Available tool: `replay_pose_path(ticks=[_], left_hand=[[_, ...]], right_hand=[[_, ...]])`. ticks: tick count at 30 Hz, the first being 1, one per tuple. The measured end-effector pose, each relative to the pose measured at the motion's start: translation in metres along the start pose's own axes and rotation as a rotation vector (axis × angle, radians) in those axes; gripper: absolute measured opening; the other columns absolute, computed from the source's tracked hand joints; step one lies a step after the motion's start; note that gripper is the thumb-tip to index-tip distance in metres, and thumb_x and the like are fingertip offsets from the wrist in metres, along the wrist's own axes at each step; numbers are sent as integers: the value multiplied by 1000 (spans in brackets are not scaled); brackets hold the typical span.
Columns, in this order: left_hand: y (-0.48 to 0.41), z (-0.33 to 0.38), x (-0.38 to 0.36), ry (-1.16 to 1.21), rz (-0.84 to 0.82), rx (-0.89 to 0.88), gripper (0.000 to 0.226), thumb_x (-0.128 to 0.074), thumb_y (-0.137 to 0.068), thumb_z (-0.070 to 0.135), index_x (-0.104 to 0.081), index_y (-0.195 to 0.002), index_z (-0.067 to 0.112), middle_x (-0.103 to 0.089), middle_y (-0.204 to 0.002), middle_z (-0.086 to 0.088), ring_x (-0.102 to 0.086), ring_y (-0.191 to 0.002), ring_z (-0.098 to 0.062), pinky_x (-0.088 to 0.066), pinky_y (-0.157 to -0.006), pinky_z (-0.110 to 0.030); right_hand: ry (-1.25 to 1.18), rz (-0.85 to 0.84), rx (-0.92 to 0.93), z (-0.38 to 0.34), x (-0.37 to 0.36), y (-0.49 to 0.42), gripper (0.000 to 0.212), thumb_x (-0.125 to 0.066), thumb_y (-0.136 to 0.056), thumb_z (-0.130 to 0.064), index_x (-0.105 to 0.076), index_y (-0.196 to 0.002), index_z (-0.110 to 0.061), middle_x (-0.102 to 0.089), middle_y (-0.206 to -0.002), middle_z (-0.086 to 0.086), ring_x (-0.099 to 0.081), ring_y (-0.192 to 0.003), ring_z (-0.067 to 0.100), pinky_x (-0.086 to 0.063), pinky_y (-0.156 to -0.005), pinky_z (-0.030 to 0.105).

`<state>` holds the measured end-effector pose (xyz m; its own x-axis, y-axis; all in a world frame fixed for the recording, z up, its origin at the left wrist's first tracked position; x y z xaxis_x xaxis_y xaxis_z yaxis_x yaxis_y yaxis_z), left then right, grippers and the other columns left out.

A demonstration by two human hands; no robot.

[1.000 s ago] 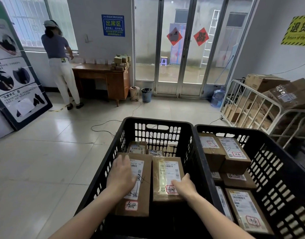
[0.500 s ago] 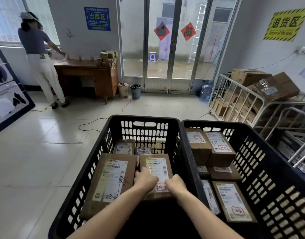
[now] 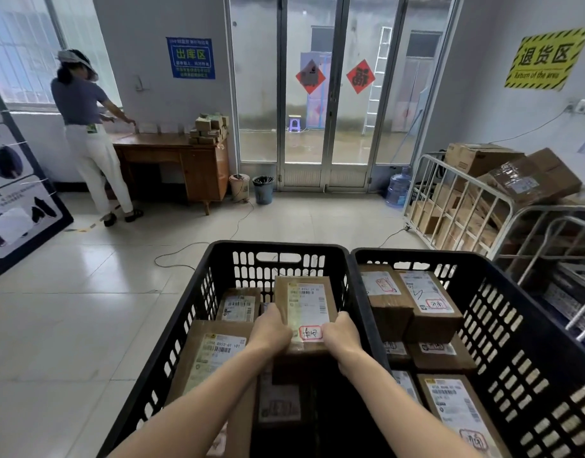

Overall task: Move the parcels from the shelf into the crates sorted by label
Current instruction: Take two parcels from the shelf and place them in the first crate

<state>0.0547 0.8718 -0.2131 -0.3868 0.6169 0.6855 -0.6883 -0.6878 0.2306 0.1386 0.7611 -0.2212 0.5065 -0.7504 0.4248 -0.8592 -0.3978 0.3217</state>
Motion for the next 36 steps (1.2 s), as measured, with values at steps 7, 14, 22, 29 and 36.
replay_pose_path(ticks=[7, 14, 22, 29, 36], left_hand=[[-42, 1, 21, -299, -135, -55, 36, -54, -86, 17, -42, -121, 16, -60, -120, -3, -58, -109, -20, -45, -99, -39], [-65, -16, 26, -297, -189, -125, 33, -48, -92, 19, -44, -124, 12, -56, -127, -6, -54, -113, -21, -42, -89, -27], [-51, -17, 50, -170, 78, -207, 36, -45, -95, 18, -47, -130, 9, -55, -131, -5, -51, -121, -20, -41, -100, -31], [-1, -79, 76, -165, 74, -36, 31, -52, -90, 25, -48, -118, 12, -49, -116, -3, -48, -112, -19, -43, -97, -31], [51, -112, 70, 39, -12, 167, 45, -54, -89, 21, -35, -129, 9, -58, -118, -7, -63, -93, -16, -56, -66, -22]], right_hand=[[-58, -102, -22, -15, -21, -42, 31, -37, -91, 0, -43, -121, -6, -59, -103, 6, -56, -73, 9, -45, -55, 20], [-85, -102, -1, 1, -41, -71, 32, -47, -91, -7, -47, -123, -10, -60, -104, 3, -59, -95, 19, -50, -83, 30], [206, 24, 225, -13, -36, -59, 33, -44, -92, -11, -47, -125, -9, -51, -123, 8, -51, -112, 23, -46, -93, 32], [276, -282, 402, -14, -41, 43, 49, -45, -95, -18, -33, -142, -11, -36, -145, 1, -32, -135, 14, -25, -110, 23], [310, -547, 202, 5, -82, 81, 30, -49, -92, -22, -56, -120, -13, -60, -121, 0, -57, -102, 10, -42, -80, 17]])
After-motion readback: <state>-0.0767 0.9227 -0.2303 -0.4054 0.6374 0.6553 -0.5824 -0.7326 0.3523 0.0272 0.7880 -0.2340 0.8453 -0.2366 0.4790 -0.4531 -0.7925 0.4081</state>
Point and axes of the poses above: each hand's wrist, its own y-axis away from the middle knuckle, its own x-axis out of the back of the hand, z = x × y, the point moved 3 cm from there along -y, towards the middle knuckle
